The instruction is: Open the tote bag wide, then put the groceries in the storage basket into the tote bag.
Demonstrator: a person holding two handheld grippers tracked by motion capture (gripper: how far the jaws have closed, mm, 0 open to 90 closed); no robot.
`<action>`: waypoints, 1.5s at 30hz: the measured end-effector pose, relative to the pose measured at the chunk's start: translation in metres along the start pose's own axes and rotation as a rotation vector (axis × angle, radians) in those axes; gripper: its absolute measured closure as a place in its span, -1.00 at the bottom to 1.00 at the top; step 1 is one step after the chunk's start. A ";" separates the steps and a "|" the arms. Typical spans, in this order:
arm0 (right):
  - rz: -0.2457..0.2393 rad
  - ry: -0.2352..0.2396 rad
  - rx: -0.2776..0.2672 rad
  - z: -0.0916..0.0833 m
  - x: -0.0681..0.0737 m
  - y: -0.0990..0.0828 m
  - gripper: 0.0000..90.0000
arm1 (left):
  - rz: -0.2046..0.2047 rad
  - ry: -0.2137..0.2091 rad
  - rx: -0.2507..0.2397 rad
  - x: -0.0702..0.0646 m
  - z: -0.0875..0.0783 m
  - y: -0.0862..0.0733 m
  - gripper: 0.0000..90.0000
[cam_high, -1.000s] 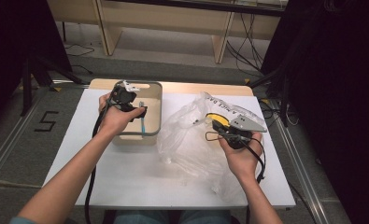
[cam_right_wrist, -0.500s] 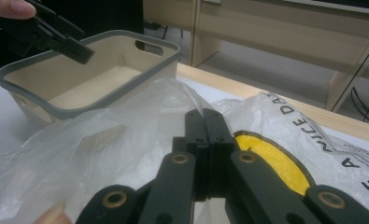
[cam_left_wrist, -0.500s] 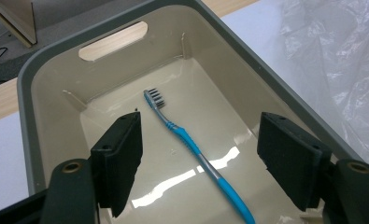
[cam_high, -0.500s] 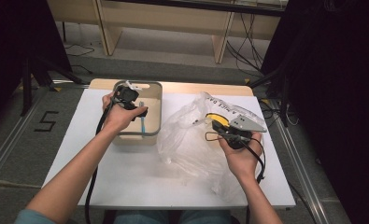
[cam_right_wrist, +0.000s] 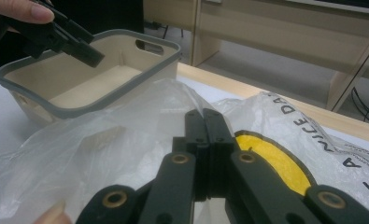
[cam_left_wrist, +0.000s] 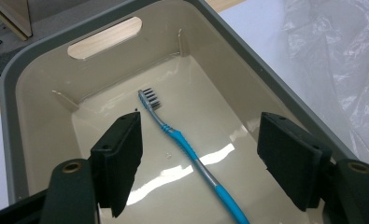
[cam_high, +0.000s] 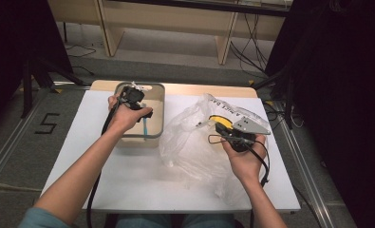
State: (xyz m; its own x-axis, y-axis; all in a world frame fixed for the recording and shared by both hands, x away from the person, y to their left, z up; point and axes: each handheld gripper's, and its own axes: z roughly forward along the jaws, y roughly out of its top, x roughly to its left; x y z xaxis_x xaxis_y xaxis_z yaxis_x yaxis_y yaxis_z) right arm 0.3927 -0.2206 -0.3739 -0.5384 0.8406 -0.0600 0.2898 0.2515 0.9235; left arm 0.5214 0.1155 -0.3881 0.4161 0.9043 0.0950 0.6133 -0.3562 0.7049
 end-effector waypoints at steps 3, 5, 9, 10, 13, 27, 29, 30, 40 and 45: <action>0.000 0.000 0.000 0.000 0.000 0.000 1.00 | 0.000 0.000 0.011 0.000 0.003 -0.001 -0.31; 0.000 0.000 0.000 0.000 0.000 0.000 1.00 | -0.001 -0.001 0.017 0.000 0.003 -0.001 -0.31; 0.000 0.001 0.000 0.000 0.000 0.000 1.00 | -0.004 -0.006 0.022 0.000 0.005 0.000 -0.31; 0.002 0.001 0.000 0.000 0.000 0.000 1.00 | -0.006 -0.006 0.023 0.001 0.006 0.000 -0.31; 0.004 -0.001 0.003 0.000 0.000 0.000 1.00 | -0.005 -0.009 0.035 0.002 0.009 -0.001 -0.30; 0.008 0.012 0.014 0.000 -0.002 -0.003 1.00 | -0.056 -0.004 0.111 0.002 0.036 0.003 -0.27; 0.009 0.013 0.013 0.001 -0.002 -0.003 1.00 | -0.052 -0.007 0.132 0.004 0.040 0.005 -0.27; 0.009 0.013 0.012 0.001 -0.002 -0.003 1.00 | -0.056 -0.004 0.134 0.004 0.041 0.007 -0.27; 0.009 0.012 0.013 0.001 -0.003 -0.003 1.00 | -0.072 -0.010 0.192 0.009 0.054 0.006 -0.23; 0.008 0.014 0.010 0.001 -0.002 -0.002 1.00 | -0.075 -0.006 0.204 0.009 0.062 0.004 -0.20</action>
State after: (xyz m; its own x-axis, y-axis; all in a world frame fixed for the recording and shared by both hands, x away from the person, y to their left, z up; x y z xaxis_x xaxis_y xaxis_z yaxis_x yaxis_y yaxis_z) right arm 0.3934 -0.2224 -0.3759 -0.5470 0.8358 -0.0476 0.3017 0.2499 0.9201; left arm 0.5689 0.1077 -0.4277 0.3678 0.9289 0.0424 0.7658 -0.3284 0.5529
